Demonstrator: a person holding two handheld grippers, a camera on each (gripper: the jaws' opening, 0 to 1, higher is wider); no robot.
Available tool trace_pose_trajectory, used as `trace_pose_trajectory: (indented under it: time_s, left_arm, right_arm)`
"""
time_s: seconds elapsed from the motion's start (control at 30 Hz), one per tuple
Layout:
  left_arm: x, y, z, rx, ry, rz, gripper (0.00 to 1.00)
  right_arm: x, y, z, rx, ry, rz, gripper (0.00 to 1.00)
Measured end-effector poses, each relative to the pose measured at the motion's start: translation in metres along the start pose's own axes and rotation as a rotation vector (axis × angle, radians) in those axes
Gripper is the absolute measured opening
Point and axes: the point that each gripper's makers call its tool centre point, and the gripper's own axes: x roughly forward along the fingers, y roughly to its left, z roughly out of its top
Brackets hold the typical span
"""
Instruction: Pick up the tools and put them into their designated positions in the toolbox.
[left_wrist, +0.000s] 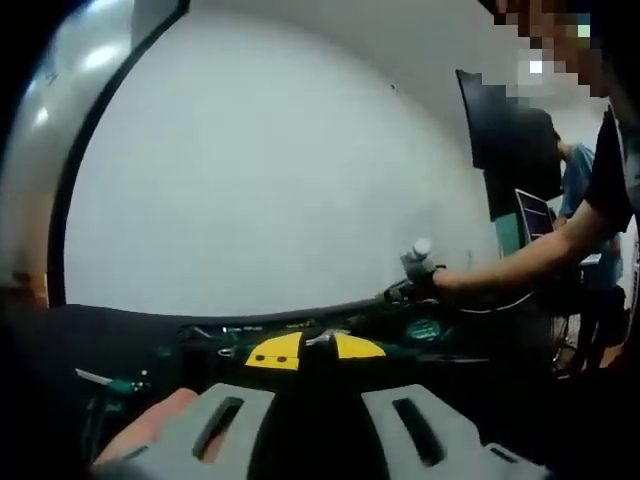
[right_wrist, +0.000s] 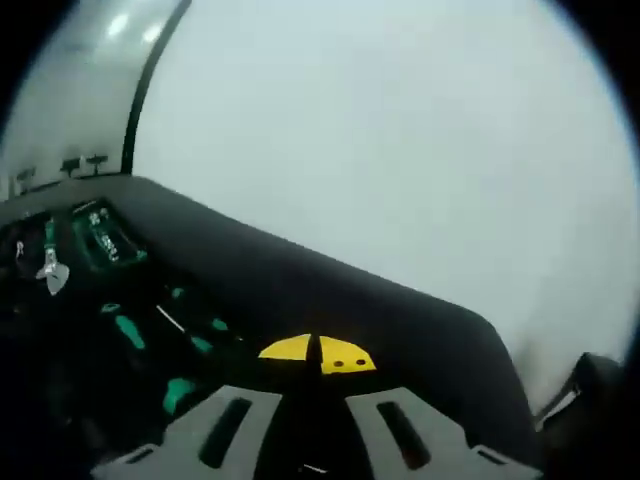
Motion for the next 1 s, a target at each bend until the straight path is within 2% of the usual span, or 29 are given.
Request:
trace_pose_trajectory:
  time_s: [0.07, 0.17, 0.2, 0.23, 0.3, 0.33, 0.37, 0.43, 0.47, 0.53, 0.63, 0.7, 0.73, 0.77, 0.8, 0.83, 0.87, 1.0]
  left_arm:
    - [0.0, 0.0, -0.001, 0.003, 0.001, -0.001, 0.12]
    - [0.001, 0.001, -0.001, 0.002, 0.001, -0.001, 0.12]
    - [0.001, 0.002, -0.001, 0.002, 0.0, -0.001, 0.12]
    - [0.001, 0.002, 0.0, 0.002, -0.001, -0.002, 0.12]
    - [0.001, 0.001, -0.001, 0.004, 0.0, -0.004, 0.12]
    - [0.001, 0.001, -0.001, 0.006, 0.001, -0.004, 0.12]
    - [0.001, 0.001, -0.001, 0.007, 0.002, -0.004, 0.12]
    - [0.001, 0.001, -0.001, 0.007, 0.002, -0.004, 0.12]
    - [0.001, 0.001, -0.001, 0.006, 0.002, -0.004, 0.12]
    - [0.001, 0.001, -0.001, 0.006, 0.0, -0.004, 0.12]
    - [0.001, 0.002, -0.001, 0.004, -0.001, -0.005, 0.12]
    - [0.0, 0.002, 0.0, 0.002, -0.003, -0.006, 0.12]
    - [0.0, 0.002, 0.0, 0.001, -0.004, -0.006, 0.12]
    - [0.0, 0.002, 0.0, 0.001, -0.004, -0.006, 0.12]
    - [0.0, 0.002, 0.0, 0.002, -0.004, -0.006, 0.12]
    - [0.0, 0.002, 0.0, 0.003, -0.003, -0.006, 0.12]
    - [-0.001, 0.001, 0.0, 0.003, -0.004, -0.007, 0.12]
    - [-0.001, 0.001, 0.0, 0.003, -0.005, -0.007, 0.12]
  right_arm:
    - [0.004, 0.009, -0.008, 0.055, 0.032, 0.035, 0.0]
    - [0.009, 0.002, -0.013, 0.063, 0.029, 0.023, 0.0]
    - [0.008, 0.004, -0.014, 0.145, 0.035, 0.039, 0.0]
    - [0.006, 0.004, -0.014, 0.167, 0.035, 0.048, 0.0]
    - [0.001, 0.007, -0.009, 0.012, -0.007, 0.039, 0.0]
    - [0.0, 0.008, -0.007, -0.034, -0.018, 0.017, 0.0]
    - [0.008, 0.004, -0.005, -0.049, -0.016, 0.0, 0.0]
    - [0.009, 0.006, -0.004, -0.099, -0.01, 0.021, 0.0]
    - [0.009, 0.006, -0.004, -0.092, 0.005, 0.035, 0.0]
    - [0.006, 0.007, 0.014, 0.057, -0.077, 0.035, 0.0]
    - [0.006, 0.022, 0.024, 0.061, -0.093, 0.078, 0.0]
    - [0.01, 0.037, 0.023, 0.023, -0.081, 0.112, 0.0]
    - [0.012, 0.041, 0.022, 0.026, -0.081, 0.11, 0.0]
    - [0.011, 0.046, 0.011, 0.021, -0.035, 0.108, 0.0]
    - [0.012, 0.045, 0.006, 0.115, -0.041, 0.078, 0.0]
    - [0.013, 0.044, 0.011, 0.134, -0.072, 0.086, 0.0]
    - [0.014, 0.044, 0.009, 0.132, -0.046, 0.094, 0.0]
    - [0.009, 0.046, 0.008, 0.13, -0.042, 0.113, 0.0]
